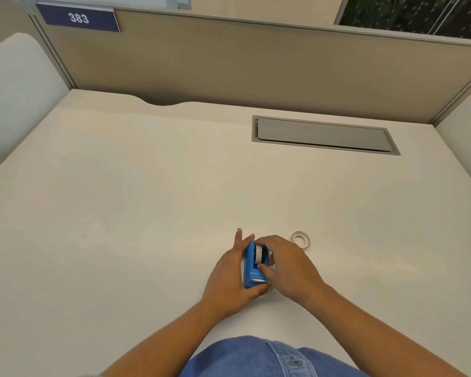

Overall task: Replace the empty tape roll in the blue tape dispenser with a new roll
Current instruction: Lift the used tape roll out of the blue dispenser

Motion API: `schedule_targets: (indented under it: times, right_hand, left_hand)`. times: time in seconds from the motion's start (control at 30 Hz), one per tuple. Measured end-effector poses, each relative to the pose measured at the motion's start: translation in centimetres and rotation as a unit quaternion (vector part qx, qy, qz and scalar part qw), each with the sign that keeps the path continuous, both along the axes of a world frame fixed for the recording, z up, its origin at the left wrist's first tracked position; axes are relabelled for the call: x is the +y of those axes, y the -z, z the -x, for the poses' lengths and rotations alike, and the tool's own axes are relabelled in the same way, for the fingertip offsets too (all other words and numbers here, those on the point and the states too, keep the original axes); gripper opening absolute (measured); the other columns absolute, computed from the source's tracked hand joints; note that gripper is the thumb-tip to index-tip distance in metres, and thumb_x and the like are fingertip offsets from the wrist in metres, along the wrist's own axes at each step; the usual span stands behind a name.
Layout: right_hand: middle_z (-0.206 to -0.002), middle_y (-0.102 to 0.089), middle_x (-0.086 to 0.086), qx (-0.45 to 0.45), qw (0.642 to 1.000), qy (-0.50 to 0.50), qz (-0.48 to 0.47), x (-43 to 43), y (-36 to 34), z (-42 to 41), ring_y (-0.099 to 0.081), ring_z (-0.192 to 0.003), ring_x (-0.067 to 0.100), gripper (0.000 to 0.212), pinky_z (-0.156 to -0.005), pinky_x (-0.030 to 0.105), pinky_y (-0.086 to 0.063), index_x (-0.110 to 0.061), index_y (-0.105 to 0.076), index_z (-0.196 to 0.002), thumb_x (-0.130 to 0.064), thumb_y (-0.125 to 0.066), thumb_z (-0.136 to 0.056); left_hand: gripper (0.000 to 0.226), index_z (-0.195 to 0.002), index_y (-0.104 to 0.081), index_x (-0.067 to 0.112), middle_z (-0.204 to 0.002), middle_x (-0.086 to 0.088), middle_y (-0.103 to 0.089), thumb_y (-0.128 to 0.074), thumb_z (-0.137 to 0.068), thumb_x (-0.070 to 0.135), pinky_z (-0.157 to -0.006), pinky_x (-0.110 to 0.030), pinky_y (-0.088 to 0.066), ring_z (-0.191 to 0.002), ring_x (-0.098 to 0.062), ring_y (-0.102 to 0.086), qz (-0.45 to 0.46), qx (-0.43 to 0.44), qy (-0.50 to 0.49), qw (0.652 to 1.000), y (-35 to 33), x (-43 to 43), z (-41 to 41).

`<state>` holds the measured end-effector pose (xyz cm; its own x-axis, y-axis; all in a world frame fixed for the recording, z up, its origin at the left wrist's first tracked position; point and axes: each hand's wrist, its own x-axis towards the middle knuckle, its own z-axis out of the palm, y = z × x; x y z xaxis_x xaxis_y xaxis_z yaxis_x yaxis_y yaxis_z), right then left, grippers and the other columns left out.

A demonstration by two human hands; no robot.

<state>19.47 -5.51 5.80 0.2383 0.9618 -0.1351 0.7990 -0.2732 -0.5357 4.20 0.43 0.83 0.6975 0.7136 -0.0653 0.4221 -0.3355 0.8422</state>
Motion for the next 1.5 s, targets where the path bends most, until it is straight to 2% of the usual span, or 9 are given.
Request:
schedule_targets:
  times: [0.13, 0.23, 0.37, 0.53, 0.63, 0.77, 1.1, 1.33, 1.5]
  right_hand:
    - [-0.114, -0.064, -0.011, -0.016, 1.0, -0.007, 0.002, 0.5, -0.1, -0.1, -0.057, -0.094, 0.008, 0.044, -0.082, 0.02, -0.047, -0.028, -0.056, -0.121, -0.024, -0.073, -0.081]
    - [-0.104, -0.066, -0.009, -0.006, 1.0, -0.014, 0.011, 0.9, -0.5, -0.2, -0.056, -0.085, 0.008, 0.038, -0.077, 0.026, -0.052, -0.026, -0.058, -0.113, -0.02, -0.073, -0.078]
    - [-0.1, -0.065, -0.008, -0.001, 0.999, -0.029, 0.015, 1.8, -1.1, -0.4, -0.058, -0.084, 0.01, 0.038, -0.078, 0.031, -0.054, -0.027, -0.06, -0.113, -0.019, -0.072, -0.077]
    - [-0.102, -0.065, -0.009, -0.009, 0.998, -0.051, 0.024, 1.8, -1.8, -0.5, -0.06, -0.088, 0.01, 0.04, -0.079, 0.028, -0.052, -0.033, -0.063, -0.115, -0.022, -0.071, -0.078]
    - [-0.095, -0.062, -0.009, -0.013, 0.998, -0.05, 0.026, 1.9, -1.9, -0.4, -0.058, -0.08, 0.01, 0.034, -0.071, 0.026, -0.05, -0.03, -0.064, -0.107, -0.019, -0.071, -0.075]
    - [-0.095, -0.057, -0.008, -0.018, 0.998, -0.047, 0.028, 2.2, -2.0, -0.1, -0.059, -0.078, 0.015, 0.028, -0.067, 0.033, -0.053, -0.029, -0.058, -0.096, -0.019, -0.071, -0.073]
    - [-0.092, -0.063, -0.004, -0.041, 0.997, -0.041, 0.046, 2.3, -1.9, 0.4, -0.059, -0.076, 0.016, 0.023, -0.068, 0.035, -0.054, -0.024, -0.056, -0.096, -0.013, -0.068, -0.079]
    - [-0.094, -0.065, -0.005, -0.076, 0.993, -0.071, 0.049, 2.5, -2.9, 0.2, -0.06, -0.083, 0.016, 0.026, -0.07, 0.029, -0.049, -0.031, -0.065, -0.103, -0.017, -0.064, -0.081]
    - [-0.095, -0.065, -0.006, -0.096, 0.992, -0.071, 0.047, 2.5, -3.1, 0.4, -0.061, -0.084, 0.016, 0.025, -0.07, 0.028, -0.048, -0.028, -0.066, -0.103, -0.024, -0.066, -0.079]
  left_hand:
    - [0.115, -0.15, 0.002, 0.041, -0.14, 0.021, -0.047, -0.071, -0.066, 0.07, -0.099, -0.017, -0.037, -0.122, 0.001, -0.048, -0.023, 0.015, -0.008, 1.0, 1.1, 0.0, 0.2]
    - [0.115, -0.149, 0.005, 0.045, -0.134, 0.029, -0.043, -0.068, -0.065, 0.075, -0.095, -0.009, -0.031, -0.115, 0.009, -0.044, -0.03, 0.019, -0.012, 0.999, 1.4, 0.1, 0.1]
    - [0.115, -0.149, 0.006, 0.045, -0.136, 0.021, -0.05, -0.066, -0.065, 0.077, -0.092, -0.003, -0.025, -0.113, 0.011, -0.042, -0.035, 0.028, -0.017, 0.999, 1.6, 0.2, 0.0]
    - [0.119, -0.149, 0.008, 0.042, -0.139, 0.013, -0.052, -0.065, -0.063, 0.078, -0.096, -0.012, -0.032, -0.117, 0.005, -0.047, -0.028, 0.029, -0.019, 0.999, 1.3, 0.0, 0.1]
    - [0.12, -0.149, 0.01, 0.044, -0.14, 0.016, -0.051, -0.064, -0.062, 0.08, -0.094, -0.008, -0.029, -0.115, 0.01, -0.042, -0.029, 0.025, -0.027, 0.999, 1.2, 0.1, 0.1]
    - [0.12, -0.148, 0.012, 0.044, -0.144, 0.019, -0.047, -0.065, -0.063, 0.079, -0.098, -0.01, -0.03, -0.123, 0.002, -0.046, -0.025, 0.02, -0.018, 0.999, 1.1, 0.2, 0.0]
    - [0.12, -0.148, 0.012, 0.043, -0.144, 0.018, -0.048, -0.063, -0.062, 0.081, -0.096, -0.012, -0.03, -0.121, 0.002, -0.047, -0.027, 0.029, -0.02, 0.999, 1.3, 0.1, 0.0]
    - [0.121, -0.148, 0.011, 0.044, -0.139, 0.017, -0.052, -0.064, -0.061, 0.081, -0.091, -0.005, -0.026, -0.111, 0.013, -0.039, -0.029, 0.035, -0.024, 0.999, 1.5, 0.2, 0.0]
    - [0.11, -0.141, 0.008, 0.057, -0.145, 0.018, -0.045, -0.063, -0.061, 0.082, -0.098, -0.012, -0.028, -0.118, 0.01, -0.04, -0.041, 0.039, -0.024, 0.998, 1.5, 0.1, 0.0]
